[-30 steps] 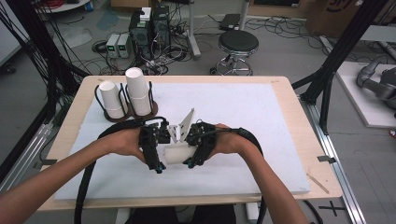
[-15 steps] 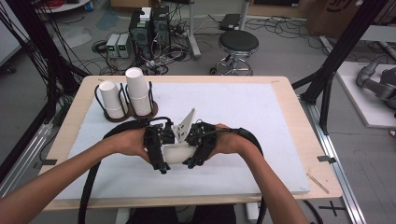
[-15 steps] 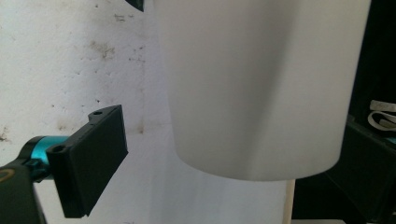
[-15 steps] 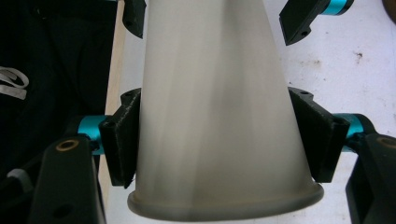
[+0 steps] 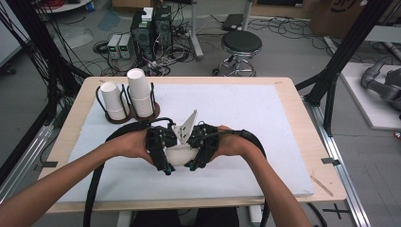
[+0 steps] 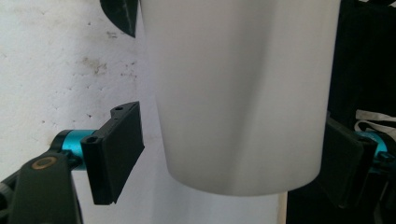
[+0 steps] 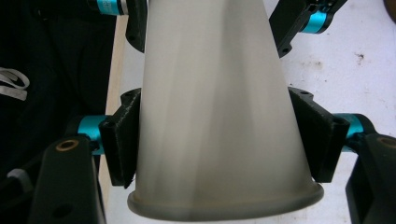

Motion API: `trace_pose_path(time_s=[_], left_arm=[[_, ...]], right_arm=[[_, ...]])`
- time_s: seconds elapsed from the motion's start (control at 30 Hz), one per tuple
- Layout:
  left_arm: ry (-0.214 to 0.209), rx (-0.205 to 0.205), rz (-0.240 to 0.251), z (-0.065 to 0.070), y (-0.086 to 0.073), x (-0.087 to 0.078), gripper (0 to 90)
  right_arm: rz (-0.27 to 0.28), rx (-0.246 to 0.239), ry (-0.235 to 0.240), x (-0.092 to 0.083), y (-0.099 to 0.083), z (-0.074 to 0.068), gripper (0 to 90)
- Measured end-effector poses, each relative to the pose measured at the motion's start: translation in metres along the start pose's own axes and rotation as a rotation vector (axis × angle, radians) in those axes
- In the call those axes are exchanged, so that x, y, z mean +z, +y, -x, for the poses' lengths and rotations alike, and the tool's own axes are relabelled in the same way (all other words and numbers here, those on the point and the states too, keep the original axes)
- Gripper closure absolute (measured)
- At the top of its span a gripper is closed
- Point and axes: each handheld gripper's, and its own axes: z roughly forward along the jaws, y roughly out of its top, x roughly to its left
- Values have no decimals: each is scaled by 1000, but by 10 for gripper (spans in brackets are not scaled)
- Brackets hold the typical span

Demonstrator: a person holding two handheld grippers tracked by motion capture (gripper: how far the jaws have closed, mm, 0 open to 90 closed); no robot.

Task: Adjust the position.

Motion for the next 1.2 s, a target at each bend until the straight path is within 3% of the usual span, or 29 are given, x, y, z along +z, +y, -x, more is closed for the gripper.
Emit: trace_pose_path(time_s=[0.23,0.27,0.43,0.7,0.87,0.9,1.07,1.2], left_arm=[[-26,-19,59,2,-2,0,337],[-25,-31,69,2,-2,1,340],[-16,-9,38,2,-2,1,346],[-7,-3,39,3,-1,1,349],[-8,4,38,4,-1,1,350],[-5,24,22,4,-1,1,350],[-10,14,22,4,-1,2,350],[13,14,27,4,-2,2,350]], right_arm=[[5,11,-3,0,0,0,276],[8,8,-4,0,-1,1,277],[7,10,-1,1,0,1,277],[11,7,3,0,-1,1,261],[31,2,19,1,-1,1,198],[34,5,20,1,-1,1,197],[57,19,17,-1,-2,3,171],[77,13,16,-2,-4,3,169]])
